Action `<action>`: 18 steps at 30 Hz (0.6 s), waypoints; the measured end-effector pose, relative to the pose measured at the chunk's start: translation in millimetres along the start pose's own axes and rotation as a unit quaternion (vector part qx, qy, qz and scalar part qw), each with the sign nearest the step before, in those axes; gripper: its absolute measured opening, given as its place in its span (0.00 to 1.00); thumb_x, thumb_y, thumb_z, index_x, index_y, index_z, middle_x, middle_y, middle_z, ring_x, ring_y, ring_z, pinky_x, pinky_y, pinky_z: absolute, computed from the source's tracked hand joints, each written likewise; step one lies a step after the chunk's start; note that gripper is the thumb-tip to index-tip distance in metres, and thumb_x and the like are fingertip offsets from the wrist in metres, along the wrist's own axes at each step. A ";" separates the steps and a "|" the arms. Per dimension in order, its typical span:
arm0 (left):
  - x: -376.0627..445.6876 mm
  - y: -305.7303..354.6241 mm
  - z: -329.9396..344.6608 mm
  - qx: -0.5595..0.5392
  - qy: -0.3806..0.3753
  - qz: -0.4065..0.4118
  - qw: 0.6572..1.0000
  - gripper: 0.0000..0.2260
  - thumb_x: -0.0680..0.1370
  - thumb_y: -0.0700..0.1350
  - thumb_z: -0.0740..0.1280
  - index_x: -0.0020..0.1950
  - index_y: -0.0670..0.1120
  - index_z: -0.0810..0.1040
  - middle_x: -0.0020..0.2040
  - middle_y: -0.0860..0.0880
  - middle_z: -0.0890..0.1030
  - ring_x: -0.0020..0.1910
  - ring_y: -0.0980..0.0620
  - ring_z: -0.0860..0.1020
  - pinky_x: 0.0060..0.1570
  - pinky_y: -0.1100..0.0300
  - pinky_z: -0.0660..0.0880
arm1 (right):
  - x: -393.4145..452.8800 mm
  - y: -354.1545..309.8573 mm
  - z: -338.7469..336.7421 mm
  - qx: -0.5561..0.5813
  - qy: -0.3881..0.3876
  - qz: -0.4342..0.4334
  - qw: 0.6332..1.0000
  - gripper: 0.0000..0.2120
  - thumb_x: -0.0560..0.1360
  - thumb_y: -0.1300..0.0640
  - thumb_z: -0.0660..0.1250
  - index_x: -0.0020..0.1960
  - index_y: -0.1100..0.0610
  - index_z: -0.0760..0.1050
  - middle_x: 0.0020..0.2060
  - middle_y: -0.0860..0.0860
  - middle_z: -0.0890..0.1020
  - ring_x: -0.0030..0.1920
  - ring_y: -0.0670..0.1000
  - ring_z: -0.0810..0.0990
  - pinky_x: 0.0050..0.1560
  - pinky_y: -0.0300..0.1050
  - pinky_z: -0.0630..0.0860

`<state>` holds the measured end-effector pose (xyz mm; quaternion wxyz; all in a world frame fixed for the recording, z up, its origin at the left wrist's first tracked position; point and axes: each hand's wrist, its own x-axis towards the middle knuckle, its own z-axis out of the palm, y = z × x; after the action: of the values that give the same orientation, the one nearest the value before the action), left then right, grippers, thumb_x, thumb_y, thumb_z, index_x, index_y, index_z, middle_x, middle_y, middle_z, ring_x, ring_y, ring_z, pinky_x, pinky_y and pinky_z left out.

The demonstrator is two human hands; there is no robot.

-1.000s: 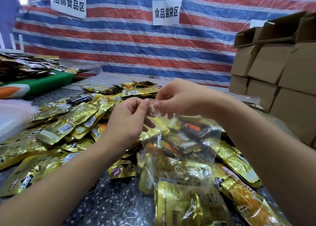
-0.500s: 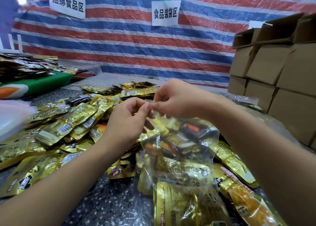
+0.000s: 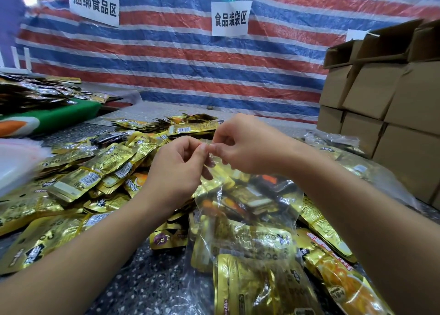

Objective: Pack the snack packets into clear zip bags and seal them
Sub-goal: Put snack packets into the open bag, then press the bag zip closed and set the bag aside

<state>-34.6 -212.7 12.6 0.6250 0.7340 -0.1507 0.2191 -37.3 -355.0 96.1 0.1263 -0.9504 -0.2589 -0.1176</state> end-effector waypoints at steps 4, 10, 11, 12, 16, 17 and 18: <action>-0.6 -0.5 -0.2 -0.005 -0.002 -0.001 1.000 0.09 0.82 0.42 0.62 0.44 0.43 0.78 0.33 0.52 0.83 0.29 0.55 0.80 0.27 0.64 0.73 | 0.5 -0.9 0.0 0.011 -0.005 0.007 1.000 0.10 0.80 0.52 0.65 0.45 0.55 0.80 0.35 0.48 0.81 0.34 0.46 0.76 0.32 0.41 0.69; -1.1 -1.1 0.8 -0.004 -0.006 0.006 1.000 0.09 0.82 0.42 0.62 0.43 0.45 0.78 0.32 0.54 0.82 0.28 0.55 0.79 0.27 0.65 0.72 | 1.1 -0.9 1.5 0.002 0.000 0.017 1.000 0.11 0.79 0.53 0.65 0.39 0.51 0.76 0.31 0.45 0.77 0.32 0.43 0.73 0.29 0.39 0.63; -1.3 -1.2 0.9 -0.001 -0.006 0.009 1.000 0.09 0.82 0.42 0.62 0.43 0.45 0.78 0.32 0.54 0.82 0.28 0.56 0.79 0.27 0.65 0.72 | 1.3 -0.8 2.5 -0.002 0.004 0.016 1.000 0.11 0.79 0.52 0.66 0.38 0.50 0.76 0.32 0.45 0.76 0.32 0.43 0.73 0.29 0.39 0.63; -1.5 -1.3 1.1 0.001 -0.005 0.012 1.000 0.09 0.82 0.42 0.62 0.43 0.45 0.78 0.32 0.54 0.82 0.28 0.56 0.79 0.28 0.65 0.72 | 1.6 -0.6 4.0 -0.003 0.009 0.016 1.000 0.10 0.79 0.52 0.66 0.39 0.50 0.76 0.32 0.45 0.76 0.32 0.44 0.73 0.30 0.40 0.63; -1.8 -2.0 1.0 -0.003 0.003 0.008 1.000 0.09 0.82 0.43 0.62 0.44 0.45 0.78 0.33 0.52 0.83 0.30 0.54 0.80 0.30 0.61 0.72 | 3.0 2.0 8.3 0.013 0.021 0.022 0.999 0.09 0.79 0.52 0.67 0.41 0.51 0.77 0.32 0.46 0.78 0.33 0.46 0.74 0.31 0.42 0.65; -1.7 -1.9 1.1 -0.009 0.001 0.001 1.000 0.09 0.82 0.43 0.62 0.44 0.45 0.78 0.34 0.52 0.83 0.30 0.54 0.80 0.30 0.61 0.72 | 2.9 2.4 8.3 0.016 0.022 0.024 0.999 0.09 0.79 0.51 0.67 0.40 0.51 0.77 0.33 0.46 0.78 0.34 0.46 0.74 0.31 0.42 0.65; -1.4 -1.5 1.5 -0.018 -0.005 -0.010 1.000 0.09 0.83 0.44 0.62 0.45 0.45 0.78 0.35 0.52 0.83 0.30 0.54 0.80 0.28 0.62 0.73 | 2.8 2.6 7.9 0.020 0.022 0.025 0.999 0.09 0.79 0.51 0.67 0.40 0.51 0.77 0.33 0.46 0.78 0.34 0.46 0.75 0.31 0.42 0.65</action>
<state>-34.9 -214.0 10.5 0.6399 0.7249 -0.1499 0.2065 -32.4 -353.5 89.0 0.1536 -0.9511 -0.2344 -0.1300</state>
